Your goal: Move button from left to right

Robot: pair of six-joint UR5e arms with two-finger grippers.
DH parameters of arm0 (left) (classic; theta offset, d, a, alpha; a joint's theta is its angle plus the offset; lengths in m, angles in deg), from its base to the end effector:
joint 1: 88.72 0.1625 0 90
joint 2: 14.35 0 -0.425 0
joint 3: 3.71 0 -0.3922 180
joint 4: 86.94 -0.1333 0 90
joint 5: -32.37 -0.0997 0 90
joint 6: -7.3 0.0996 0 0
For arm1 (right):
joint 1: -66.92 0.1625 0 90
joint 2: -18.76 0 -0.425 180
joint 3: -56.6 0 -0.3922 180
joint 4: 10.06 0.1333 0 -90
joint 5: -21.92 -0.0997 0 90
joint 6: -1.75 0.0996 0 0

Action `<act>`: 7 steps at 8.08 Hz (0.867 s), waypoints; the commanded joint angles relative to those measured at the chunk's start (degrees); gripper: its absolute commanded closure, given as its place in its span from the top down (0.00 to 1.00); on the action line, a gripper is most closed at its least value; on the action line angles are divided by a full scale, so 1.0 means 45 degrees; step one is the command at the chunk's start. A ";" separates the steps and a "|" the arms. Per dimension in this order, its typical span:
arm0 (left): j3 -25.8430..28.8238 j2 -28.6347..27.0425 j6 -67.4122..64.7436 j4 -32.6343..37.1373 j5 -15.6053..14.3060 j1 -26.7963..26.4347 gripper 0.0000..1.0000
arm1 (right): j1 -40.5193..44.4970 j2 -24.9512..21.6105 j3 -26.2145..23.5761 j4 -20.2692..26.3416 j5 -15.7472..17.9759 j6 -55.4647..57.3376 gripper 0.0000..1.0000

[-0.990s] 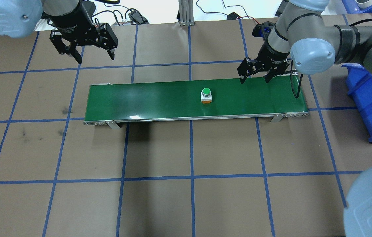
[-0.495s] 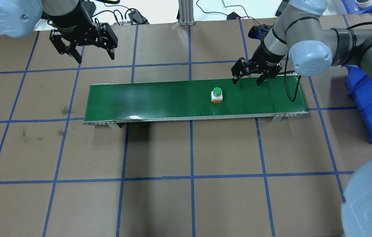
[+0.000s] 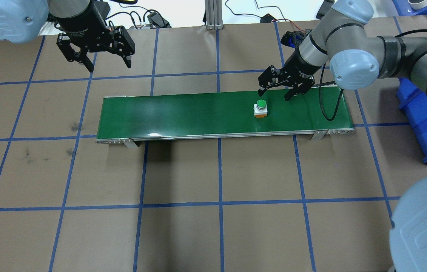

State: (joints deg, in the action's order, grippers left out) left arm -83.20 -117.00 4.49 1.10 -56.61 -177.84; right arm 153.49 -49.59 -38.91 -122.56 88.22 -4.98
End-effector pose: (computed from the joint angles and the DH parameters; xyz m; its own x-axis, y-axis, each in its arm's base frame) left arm -0.1261 -0.5864 0.4626 -0.9978 -0.0644 0.0176 -0.0644 0.9979 0.0040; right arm 0.1373 -0.6070 0.2795 -0.9128 -0.0298 -0.4074 -0.0477 0.9983 0.0337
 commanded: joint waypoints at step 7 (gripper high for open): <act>0.0008 -0.0019 0.0000 -0.0014 0.0008 0.0000 1.00 | 0.0000 0.0129 -0.0104 0.0548 0.2405 0.0034 0.21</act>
State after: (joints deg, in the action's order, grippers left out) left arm -83.16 -117.09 4.49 1.04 -56.57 -177.79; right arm 153.49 -49.01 -39.43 -119.92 93.49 -3.61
